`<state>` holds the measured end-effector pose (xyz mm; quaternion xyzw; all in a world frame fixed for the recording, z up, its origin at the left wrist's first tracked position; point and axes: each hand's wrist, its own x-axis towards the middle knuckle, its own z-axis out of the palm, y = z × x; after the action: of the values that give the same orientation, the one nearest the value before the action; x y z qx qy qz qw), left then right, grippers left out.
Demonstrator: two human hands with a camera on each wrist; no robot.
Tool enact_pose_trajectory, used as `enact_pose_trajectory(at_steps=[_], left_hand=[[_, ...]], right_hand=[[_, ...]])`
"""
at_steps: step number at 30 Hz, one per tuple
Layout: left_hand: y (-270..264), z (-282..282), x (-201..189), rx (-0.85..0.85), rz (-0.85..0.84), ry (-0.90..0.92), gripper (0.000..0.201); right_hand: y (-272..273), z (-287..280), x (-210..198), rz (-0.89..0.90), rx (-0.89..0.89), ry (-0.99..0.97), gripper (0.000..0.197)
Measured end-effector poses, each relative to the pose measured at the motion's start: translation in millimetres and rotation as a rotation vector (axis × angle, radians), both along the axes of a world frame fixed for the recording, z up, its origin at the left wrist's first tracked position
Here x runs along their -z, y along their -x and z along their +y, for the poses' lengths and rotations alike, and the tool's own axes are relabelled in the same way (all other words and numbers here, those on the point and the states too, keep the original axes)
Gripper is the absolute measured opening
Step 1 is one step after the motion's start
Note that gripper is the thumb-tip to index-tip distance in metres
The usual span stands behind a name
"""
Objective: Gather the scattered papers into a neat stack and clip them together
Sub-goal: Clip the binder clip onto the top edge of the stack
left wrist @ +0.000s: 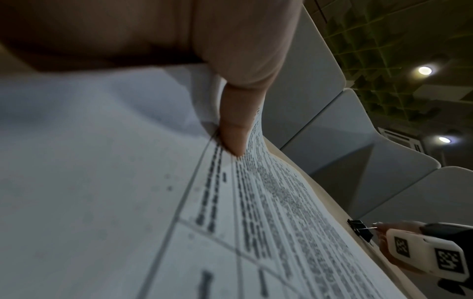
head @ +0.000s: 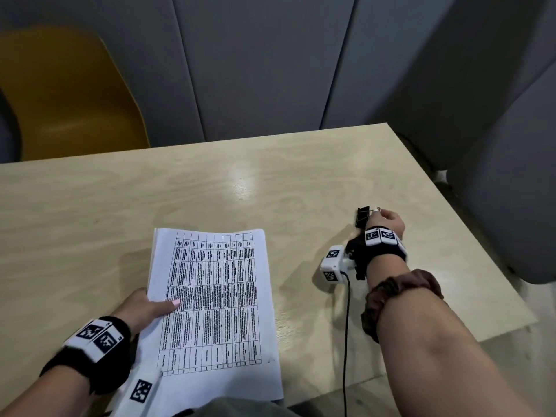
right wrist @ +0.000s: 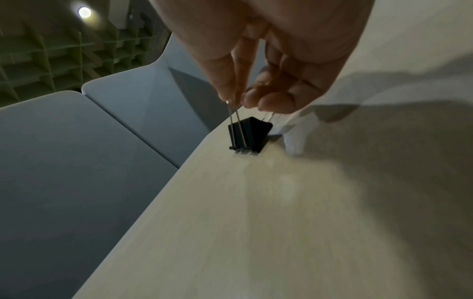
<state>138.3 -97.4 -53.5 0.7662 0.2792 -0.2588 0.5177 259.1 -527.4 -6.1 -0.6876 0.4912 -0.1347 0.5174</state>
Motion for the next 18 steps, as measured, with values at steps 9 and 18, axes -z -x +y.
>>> enact_pose_trajectory(at_steps=[9, 18], left_hand=[[2, -10, -9, -0.048, -0.020, 0.023, 0.052], [23, 4, -3, -0.042, -0.034, 0.003, 0.060]], right_hand=[[59, 80, -7, -0.070, -0.196, 0.008, 0.012], [118, 193, -22, -0.009, -1.064, -0.268, 0.018]])
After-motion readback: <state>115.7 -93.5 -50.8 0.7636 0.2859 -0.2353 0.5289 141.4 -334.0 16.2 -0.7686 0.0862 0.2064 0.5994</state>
